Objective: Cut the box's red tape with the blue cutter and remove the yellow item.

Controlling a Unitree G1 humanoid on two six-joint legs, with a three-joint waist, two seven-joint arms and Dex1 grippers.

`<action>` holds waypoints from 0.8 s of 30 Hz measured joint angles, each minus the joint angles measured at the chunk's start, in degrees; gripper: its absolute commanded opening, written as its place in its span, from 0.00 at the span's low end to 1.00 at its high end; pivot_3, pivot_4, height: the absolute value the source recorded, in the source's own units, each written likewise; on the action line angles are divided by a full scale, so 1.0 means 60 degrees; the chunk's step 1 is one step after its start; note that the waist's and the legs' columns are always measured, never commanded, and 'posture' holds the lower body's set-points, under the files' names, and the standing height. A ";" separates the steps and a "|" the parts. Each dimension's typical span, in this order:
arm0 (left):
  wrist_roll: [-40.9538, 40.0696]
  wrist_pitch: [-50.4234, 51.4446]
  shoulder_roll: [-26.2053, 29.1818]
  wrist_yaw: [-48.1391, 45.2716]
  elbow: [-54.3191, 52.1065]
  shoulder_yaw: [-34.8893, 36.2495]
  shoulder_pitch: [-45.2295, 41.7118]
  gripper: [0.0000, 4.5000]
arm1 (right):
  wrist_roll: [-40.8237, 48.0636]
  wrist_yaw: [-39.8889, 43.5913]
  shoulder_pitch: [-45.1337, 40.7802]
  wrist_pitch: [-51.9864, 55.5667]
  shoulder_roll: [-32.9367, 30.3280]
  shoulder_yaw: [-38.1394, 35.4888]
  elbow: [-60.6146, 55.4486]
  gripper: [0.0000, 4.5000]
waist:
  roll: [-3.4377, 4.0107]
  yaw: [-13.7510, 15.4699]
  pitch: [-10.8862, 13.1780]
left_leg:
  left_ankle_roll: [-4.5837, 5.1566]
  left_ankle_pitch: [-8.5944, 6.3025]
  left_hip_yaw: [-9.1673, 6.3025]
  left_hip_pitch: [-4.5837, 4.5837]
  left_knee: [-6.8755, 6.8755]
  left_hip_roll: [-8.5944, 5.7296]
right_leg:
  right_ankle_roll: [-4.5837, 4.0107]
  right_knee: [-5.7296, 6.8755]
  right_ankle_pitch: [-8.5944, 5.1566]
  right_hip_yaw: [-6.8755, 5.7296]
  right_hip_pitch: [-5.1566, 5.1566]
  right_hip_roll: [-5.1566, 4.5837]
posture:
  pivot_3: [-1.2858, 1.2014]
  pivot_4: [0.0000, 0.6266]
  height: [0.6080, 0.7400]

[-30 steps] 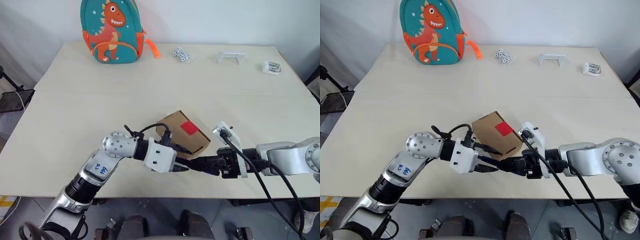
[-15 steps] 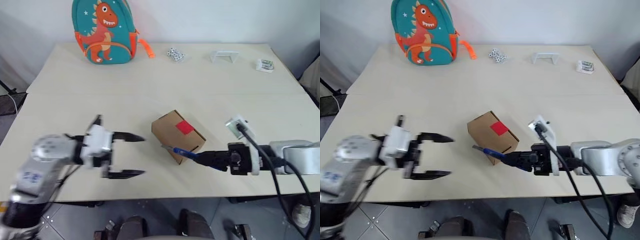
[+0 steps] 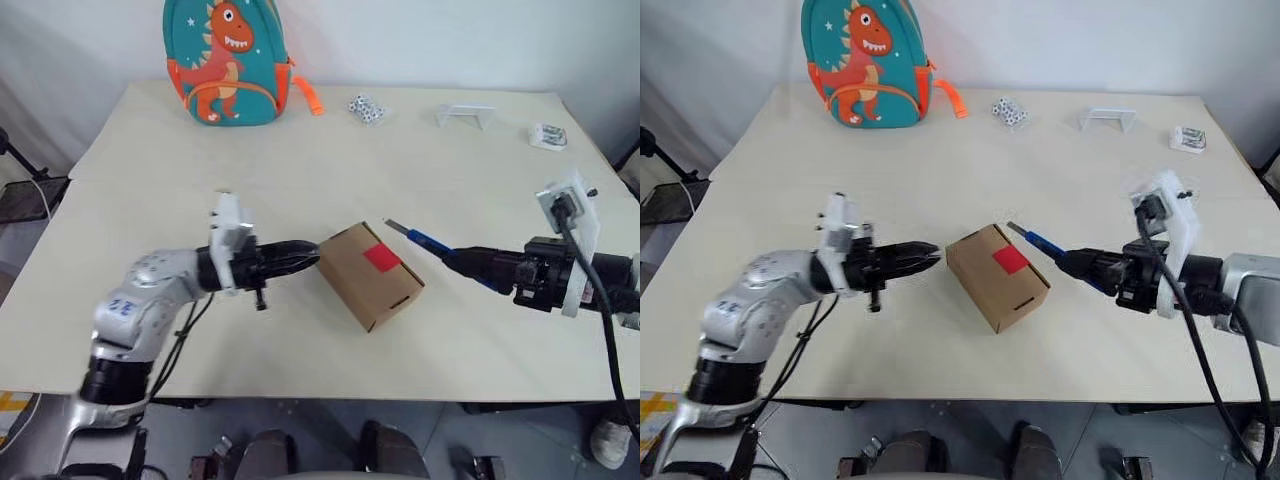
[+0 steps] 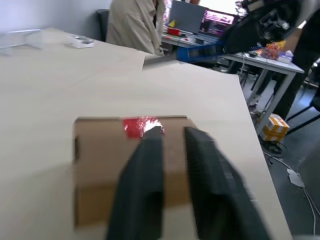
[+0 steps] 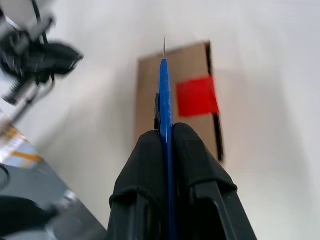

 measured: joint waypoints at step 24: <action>0.3010 -0.1897 -0.0774 0.0123 0.2337 -0.1440 -0.0944 0.00 | -0.0692 -0.3590 -0.5559 0.1169 0.1574 0.5791 0.1161 0.01 | -0.0004 -0.0163 0.0003 | 0.0003 0.0006 0.0015 -0.0049 0.0035 0.0015 | -0.0001 0.0020 0.0001 0.0003 -0.0045 -0.0003 | 0.52 0.24 1.00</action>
